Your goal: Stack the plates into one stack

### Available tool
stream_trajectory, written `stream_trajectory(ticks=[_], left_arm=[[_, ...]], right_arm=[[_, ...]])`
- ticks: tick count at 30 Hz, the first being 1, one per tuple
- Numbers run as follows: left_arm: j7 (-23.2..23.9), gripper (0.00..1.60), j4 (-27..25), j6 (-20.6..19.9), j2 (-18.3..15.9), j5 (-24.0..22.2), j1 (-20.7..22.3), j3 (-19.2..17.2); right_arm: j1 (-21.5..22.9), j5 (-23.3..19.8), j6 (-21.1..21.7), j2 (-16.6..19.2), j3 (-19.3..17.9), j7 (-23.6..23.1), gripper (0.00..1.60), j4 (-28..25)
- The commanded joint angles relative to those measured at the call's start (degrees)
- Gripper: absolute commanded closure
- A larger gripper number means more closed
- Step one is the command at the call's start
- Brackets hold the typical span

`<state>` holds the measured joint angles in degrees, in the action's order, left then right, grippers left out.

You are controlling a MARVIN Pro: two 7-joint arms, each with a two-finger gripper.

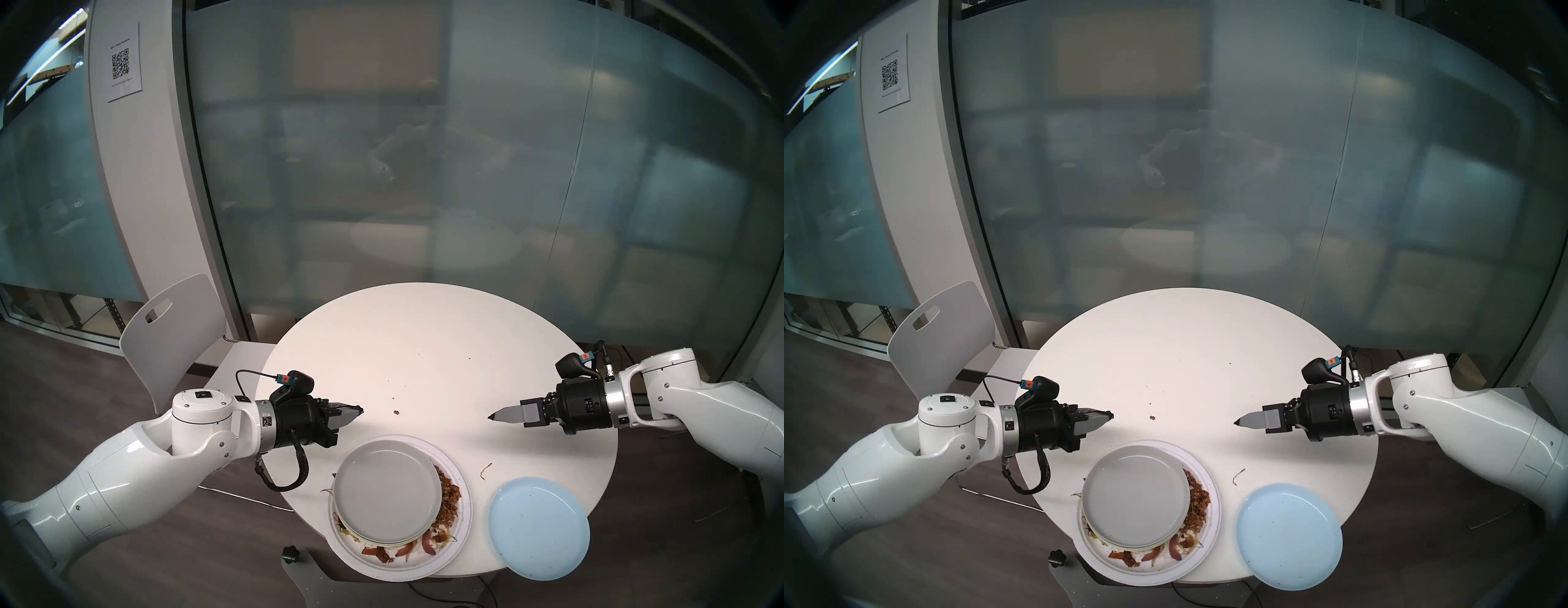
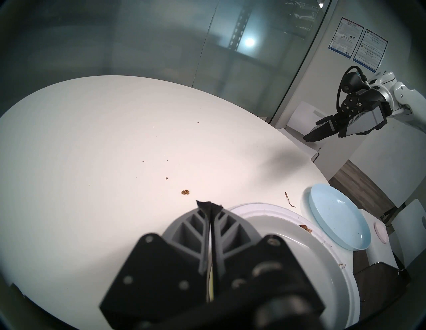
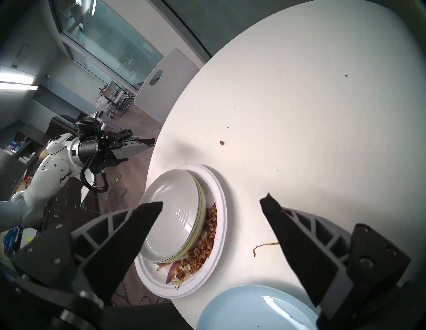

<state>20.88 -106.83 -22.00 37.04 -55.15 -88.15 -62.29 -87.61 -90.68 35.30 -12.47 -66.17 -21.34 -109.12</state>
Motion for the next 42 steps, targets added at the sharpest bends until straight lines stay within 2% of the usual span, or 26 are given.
stream_trajectory(ticks=[1,4,6,7,14,42], left_arm=[[-0.01,1.28,-0.87,0.31,-0.1,-0.12,0.37,-0.57],[0.02,1.28,-0.83,0.29,-0.07,-0.1,0.4,-0.54],[0.03,1.28,-0.81,0.28,-0.06,-0.09,0.41,-0.53],[0.04,1.28,-0.79,0.28,-0.05,-0.09,0.42,-0.52],[0.06,1.28,-0.72,0.25,-0.02,-0.07,0.46,-0.47],[0.08,1.28,-0.55,0.2,0.03,-0.05,0.55,-0.33]], right_arm=[[-6.6,-4.56,-6.31,3.53,-2.67,1.97,0.0,-0.6],[-9.35,-5.66,-7.73,4.04,-3.31,2.59,0.0,0.93],[-9.0,-6.11,-7.71,4.16,-2.49,2.38,0.0,1.53],[-11.15,-6.43,-8.19,4.44,-3.51,2.46,0.0,1.89],[-14.85,-6.67,-7.76,5.17,-4.68,1.82,0.0,2.48],[-22.53,-2.67,-3.04,6.17,-10.42,-2.04,0.0,7.86]])
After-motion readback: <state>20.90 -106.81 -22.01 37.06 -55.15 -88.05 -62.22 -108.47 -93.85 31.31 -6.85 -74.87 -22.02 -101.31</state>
